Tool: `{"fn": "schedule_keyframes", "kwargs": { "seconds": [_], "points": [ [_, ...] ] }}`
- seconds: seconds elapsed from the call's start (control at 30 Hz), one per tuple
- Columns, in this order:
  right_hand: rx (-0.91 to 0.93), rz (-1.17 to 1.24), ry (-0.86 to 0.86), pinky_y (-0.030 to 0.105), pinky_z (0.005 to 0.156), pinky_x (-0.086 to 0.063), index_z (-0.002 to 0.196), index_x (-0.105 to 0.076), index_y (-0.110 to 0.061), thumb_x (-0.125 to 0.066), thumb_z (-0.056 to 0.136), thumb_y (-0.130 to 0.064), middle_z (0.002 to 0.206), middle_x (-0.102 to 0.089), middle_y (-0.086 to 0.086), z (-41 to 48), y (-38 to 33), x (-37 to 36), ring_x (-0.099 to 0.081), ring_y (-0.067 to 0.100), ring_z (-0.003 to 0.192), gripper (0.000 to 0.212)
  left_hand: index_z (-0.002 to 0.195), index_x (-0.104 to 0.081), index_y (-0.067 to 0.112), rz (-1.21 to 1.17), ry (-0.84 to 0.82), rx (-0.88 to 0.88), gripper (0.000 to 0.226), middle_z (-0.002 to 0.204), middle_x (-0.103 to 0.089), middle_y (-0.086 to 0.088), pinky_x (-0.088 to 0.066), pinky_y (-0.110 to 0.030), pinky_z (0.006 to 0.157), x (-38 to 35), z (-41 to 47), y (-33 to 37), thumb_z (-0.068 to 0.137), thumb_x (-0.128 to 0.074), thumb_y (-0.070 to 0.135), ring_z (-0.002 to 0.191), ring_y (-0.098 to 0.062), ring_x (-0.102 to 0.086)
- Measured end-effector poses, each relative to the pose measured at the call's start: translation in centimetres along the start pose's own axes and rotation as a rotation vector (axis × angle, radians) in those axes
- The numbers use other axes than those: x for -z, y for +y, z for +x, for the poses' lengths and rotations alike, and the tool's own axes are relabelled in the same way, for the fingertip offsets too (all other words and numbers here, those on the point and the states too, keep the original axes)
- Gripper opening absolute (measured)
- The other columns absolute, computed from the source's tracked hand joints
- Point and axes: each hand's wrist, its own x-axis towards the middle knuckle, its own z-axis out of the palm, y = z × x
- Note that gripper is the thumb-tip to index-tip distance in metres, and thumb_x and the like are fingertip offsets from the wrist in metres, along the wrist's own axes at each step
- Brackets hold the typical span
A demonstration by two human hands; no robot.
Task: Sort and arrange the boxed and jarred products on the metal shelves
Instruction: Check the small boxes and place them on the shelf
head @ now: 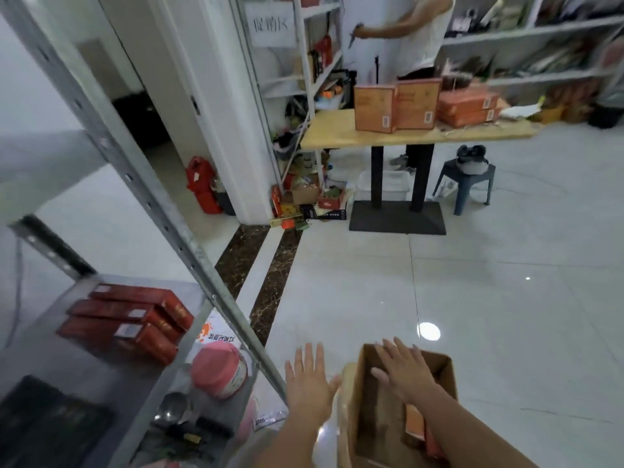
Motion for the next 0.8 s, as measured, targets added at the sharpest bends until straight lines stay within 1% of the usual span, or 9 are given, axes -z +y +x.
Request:
{"fn": "schedule_keyframes", "kwargs": {
  "seconds": [0.03, 0.13, 0.23, 0.3, 0.37, 0.43, 0.53, 0.67, 0.8],
  "points": [
    [0.068, -0.021, 0.020, 0.048, 0.120, 0.002, 0.157, -0.003, -0.025, 0.002, 0.096, -0.057, 0.165, -0.001, -0.003, -0.5, -1.2, 2.6, 0.005, 0.020, 0.151, 0.069, 0.154, 0.013, 0.019, 0.016, 0.040, 0.032, 0.073, 0.163, 0.012, -0.007, 0.003, -0.047, 0.120, 2.5, -0.9, -1.2, 0.099, -0.011, 0.060, 0.150, -0.028, 0.012],
    [0.240, -0.059, 0.109, 0.050, 0.119, 0.003, 0.156, -0.005, -0.030, -0.017, 0.103, -0.052, 0.164, -0.003, -0.006, -0.6, -5.7, 10.7, 0.005, 0.019, 0.151, 0.059, 0.156, 0.007, 0.016, 0.015, 0.197, 0.155, 0.073, 0.164, 0.005, -0.008, -0.001, -0.047, 0.120, 10.2, -3.8, -4.9, 0.100, -0.013, 0.059, 0.150, -0.027, 0.008],
    [0.409, -0.096, 0.218, 0.053, 0.118, 0.000, 0.156, -0.007, -0.031, -0.023, 0.103, -0.053, 0.164, -0.006, -0.004, 0.0, -11.8, 18.9, 0.003, 0.021, 0.151, 0.060, 0.156, 0.001, 0.014, -0.023, 0.369, 0.287, 0.075, 0.164, -0.001, -0.009, -0.007, -0.046, 0.121, 17.0, -7.1, -8.6, 0.099, -0.017, 0.060, 0.151, -0.026, 0.004],
    [0.526, -0.122, 0.314, 0.054, 0.119, -0.003, 0.156, -0.009, -0.030, -0.024, 0.103, -0.052, 0.164, -0.008, -0.002, -0.2, -16.2, 23.5, 0.000, 0.022, 0.151, 0.060, 0.156, 0.000, 0.014, -0.019, 0.465, 0.361, 0.074, 0.164, -0.001, -0.008, -0.003, -0.045, 0.120, 20.4, -9.3, -10.8, 0.100, -0.018, 0.059, 0.150, -0.025, 0.007],
    [0.637, -0.161, 0.415, 0.052, 0.120, -0.005, 0.156, -0.010, -0.028, -0.024, 0.103, -0.053, 0.164, -0.009, -0.001, -0.8, -20.2, 27.2, -0.003, 0.022, 0.151, 0.060, 0.156, 0.004, 0.015, -0.003, 0.526, 0.441, 0.072, 0.164, 0.005, -0.006, 0.004, -0.046, 0.119, 23.0, -11.6, -12.5, 0.101, -0.017, 0.057, 0.150, -0.024, 0.012],
    [0.729, -0.172, 0.497, 0.050, 0.120, -0.006, 0.156, -0.008, -0.028, -0.025, 0.103, -0.053, 0.164, -0.007, -0.001, -1.9, -23.8, 30.3, -0.002, 0.022, 0.151, 0.062, 0.155, 0.009, 0.017, 0.009, 0.576, 0.532, 0.072, 0.163, 0.011, -0.006, 0.008, -0.045, 0.120, 25.2, -13.8, -13.9, 0.101, -0.015, 0.057, 0.149, -0.023, 0.016],
    [0.870, -0.095, 0.627, 0.048, 0.119, -0.008, 0.156, -0.011, -0.027, -0.030, 0.102, -0.052, 0.164, -0.009, 0.000, -4.4, -28.3, 34.1, -0.004, 0.022, 0.151, 0.063, 0.155, 0.010, 0.014, 0.074, 0.703, 0.638, 0.071, 0.163, 0.013, -0.006, 0.011, -0.043, 0.120, 27.4, -16.8, -15.5, 0.102, -0.015, 0.055, 0.149, -0.023, 0.017],
    [1.056, -0.045, 0.841, 0.041, 0.117, -0.018, 0.155, -0.019, -0.021, -0.039, 0.102, -0.044, 0.162, -0.018, 0.002, -7.9, -32.9, 37.6, -0.015, 0.023, 0.148, 0.061, 0.155, 0.009, 0.016, 0.176, 0.893, 0.700, 0.067, 0.163, 0.009, -0.006, 0.008, -0.042, 0.121, 28.4, -21.1, -16.8, 0.104, -0.020, 0.049, 0.149, -0.020, 0.014],
    [1.196, 0.055, 0.857, 0.044, 0.120, -0.016, 0.155, -0.017, -0.021, -0.043, 0.101, -0.038, 0.162, -0.015, 0.004, -11.2, -36.9, 38.8, -0.012, 0.023, 0.149, 0.062, 0.153, 0.016, 0.014, 0.210, 0.951, 0.922, 0.069, 0.161, 0.019, -0.007, 0.014, -0.041, 0.120, 27.1, -26.4, -18.7, 0.104, -0.018, 0.047, 0.148, -0.022, 0.020]
  ]
}}
